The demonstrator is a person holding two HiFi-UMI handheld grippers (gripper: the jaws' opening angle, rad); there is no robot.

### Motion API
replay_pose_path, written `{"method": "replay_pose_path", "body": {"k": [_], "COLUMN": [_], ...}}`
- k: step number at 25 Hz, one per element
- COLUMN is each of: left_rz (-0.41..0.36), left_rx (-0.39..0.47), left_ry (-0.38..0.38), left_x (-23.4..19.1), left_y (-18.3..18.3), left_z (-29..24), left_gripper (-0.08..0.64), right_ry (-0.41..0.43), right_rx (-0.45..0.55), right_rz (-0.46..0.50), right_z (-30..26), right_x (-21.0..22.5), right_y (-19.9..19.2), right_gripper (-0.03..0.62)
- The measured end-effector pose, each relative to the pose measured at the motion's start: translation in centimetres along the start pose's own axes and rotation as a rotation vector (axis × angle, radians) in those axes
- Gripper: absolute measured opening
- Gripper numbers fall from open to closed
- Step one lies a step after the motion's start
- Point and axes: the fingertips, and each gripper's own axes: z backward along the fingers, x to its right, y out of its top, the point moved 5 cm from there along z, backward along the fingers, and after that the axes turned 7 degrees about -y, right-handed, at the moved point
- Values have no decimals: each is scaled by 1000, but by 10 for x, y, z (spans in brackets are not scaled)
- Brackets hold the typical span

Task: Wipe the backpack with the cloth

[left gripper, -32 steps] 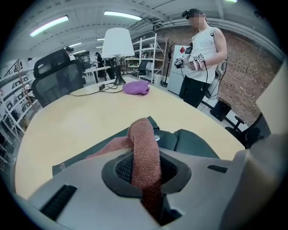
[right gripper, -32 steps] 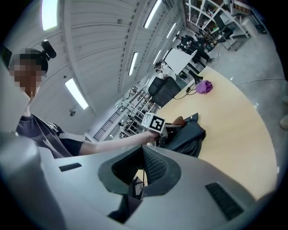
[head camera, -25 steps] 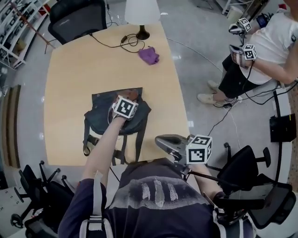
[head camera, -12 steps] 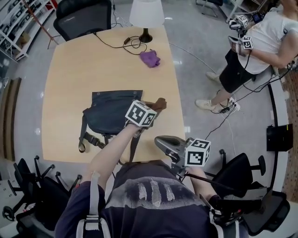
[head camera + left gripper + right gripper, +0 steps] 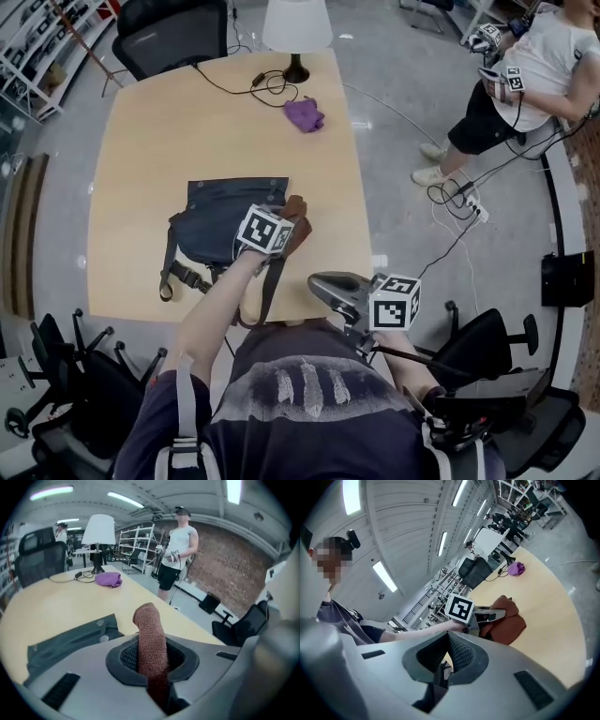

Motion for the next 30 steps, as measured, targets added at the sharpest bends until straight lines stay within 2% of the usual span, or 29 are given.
{"method": "replay_pose_path", "body": {"k": [2, 4, 8, 12, 15, 21, 27, 30], "left_rz": [-138, -213, -281, -332, -315, -214, -114, -82], "left_rx": [-61, -106, -137, -150, -149, -100, -100, -81], "left_ry": [72, 134, 238, 270, 294, 372, 486, 508], "left_x": [-3, -4, -5, -11, -21, -48, -81, -89], "left_y": [-6, -13, -21, -33, -44, -75, -118, -131], "left_z": [-3, -2, 7, 20, 37, 75, 125, 140], "left_gripper": [55, 55, 55, 55, 55, 55, 55, 55], "right_ry": [3, 12, 27, 40, 50, 65, 87, 86], "right_rx": [-14, -27, -52, -80, -88, -91, -109, -115], "right_rz": [7, 14, 17, 25, 29, 16, 31, 35], "right_z": [-2, -4, -6, -14, -17, -18, -27, -30], "right_x": [0, -1, -4, -6, -5, -4, -16, -21], "right_y": [-1, -4, -8, -12, -12, -12, -19, -20], "right_gripper": [2, 2, 2, 2, 2, 2, 2, 2]}}
